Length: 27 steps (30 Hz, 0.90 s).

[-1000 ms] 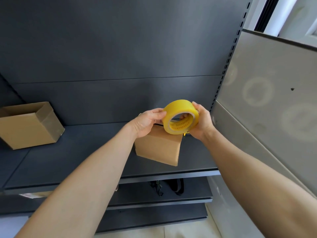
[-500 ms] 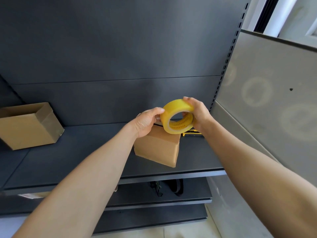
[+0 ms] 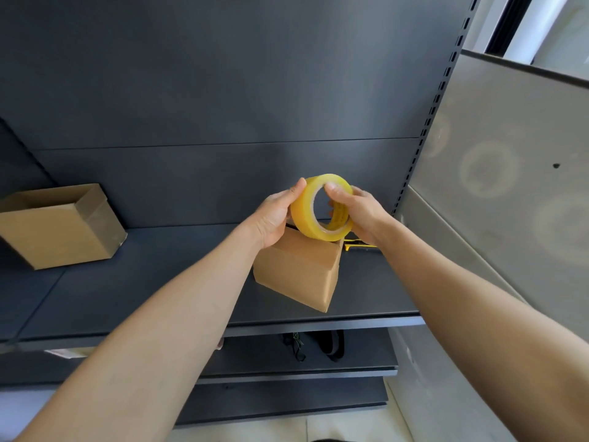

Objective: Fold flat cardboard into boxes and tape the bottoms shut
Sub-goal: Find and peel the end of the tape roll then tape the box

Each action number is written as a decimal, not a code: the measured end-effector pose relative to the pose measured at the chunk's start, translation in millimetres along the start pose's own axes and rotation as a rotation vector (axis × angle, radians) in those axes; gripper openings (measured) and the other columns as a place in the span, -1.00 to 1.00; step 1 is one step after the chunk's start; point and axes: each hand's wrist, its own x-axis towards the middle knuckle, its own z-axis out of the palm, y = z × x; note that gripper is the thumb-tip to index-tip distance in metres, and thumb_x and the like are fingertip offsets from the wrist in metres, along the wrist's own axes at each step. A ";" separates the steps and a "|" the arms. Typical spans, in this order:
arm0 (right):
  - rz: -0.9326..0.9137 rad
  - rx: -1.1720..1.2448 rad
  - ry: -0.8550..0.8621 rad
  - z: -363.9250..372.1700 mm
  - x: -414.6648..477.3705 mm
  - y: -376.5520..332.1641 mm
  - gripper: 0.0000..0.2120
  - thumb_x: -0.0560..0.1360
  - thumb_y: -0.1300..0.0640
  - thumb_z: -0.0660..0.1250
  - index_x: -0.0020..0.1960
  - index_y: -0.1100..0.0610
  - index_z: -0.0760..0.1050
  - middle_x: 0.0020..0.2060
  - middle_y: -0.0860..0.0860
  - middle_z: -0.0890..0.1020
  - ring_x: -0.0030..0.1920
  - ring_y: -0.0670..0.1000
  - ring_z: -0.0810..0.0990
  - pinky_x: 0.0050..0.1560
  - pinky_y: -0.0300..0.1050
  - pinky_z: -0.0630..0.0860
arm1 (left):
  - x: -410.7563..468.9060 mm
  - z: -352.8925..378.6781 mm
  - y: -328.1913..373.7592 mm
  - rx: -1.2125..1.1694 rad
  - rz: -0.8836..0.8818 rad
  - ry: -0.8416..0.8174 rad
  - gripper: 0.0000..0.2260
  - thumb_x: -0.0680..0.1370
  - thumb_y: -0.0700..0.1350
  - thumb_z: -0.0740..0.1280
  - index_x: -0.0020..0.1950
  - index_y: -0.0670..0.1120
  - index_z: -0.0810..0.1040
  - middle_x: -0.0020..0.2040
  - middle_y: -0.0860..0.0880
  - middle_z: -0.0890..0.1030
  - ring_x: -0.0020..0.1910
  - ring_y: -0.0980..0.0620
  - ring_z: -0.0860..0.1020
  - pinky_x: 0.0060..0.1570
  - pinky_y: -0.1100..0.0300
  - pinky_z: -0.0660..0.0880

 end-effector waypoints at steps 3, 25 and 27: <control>0.029 0.062 0.091 0.9 1.8 6.8 -0.67 0.52 -0.07 0.35 0.16 0.11 0.46 0.05 0.09 0.57 0.05 0.08 0.58 0.05 0.04 0.57 | -1.1 -4.4 -9.0 0.020 0.021 -0.018 -0.63 0.59 0.17 0.15 -0.02 -0.06 0.61 -0.10 -0.01 0.62 -0.01 0.05 0.56 0.10 0.16 0.42; 0.326 0.100 0.164 15.7 -6.2 -21.2 -0.81 0.55 0.04 0.28 0.11 0.08 0.39 -0.07 0.09 0.53 -0.16 0.08 0.62 -0.32 -0.05 0.65 | -9.4 8.5 -11.0 0.433 0.102 0.011 -0.66 0.45 0.08 0.45 0.17 0.20 0.43 0.42 0.09 0.18 0.16 0.13 0.28 -0.12 0.39 0.25; 0.338 0.111 0.167 15.9 -7.3 -23.6 -0.85 0.53 0.04 0.30 0.03 0.07 0.39 -0.07 0.10 0.52 -0.15 0.09 0.62 -0.34 -0.06 0.64 | -6.3 6.3 -11.2 0.416 0.082 0.005 -0.72 0.45 0.07 0.44 0.09 0.15 0.47 0.38 0.07 0.24 0.20 0.07 0.32 0.04 0.26 0.38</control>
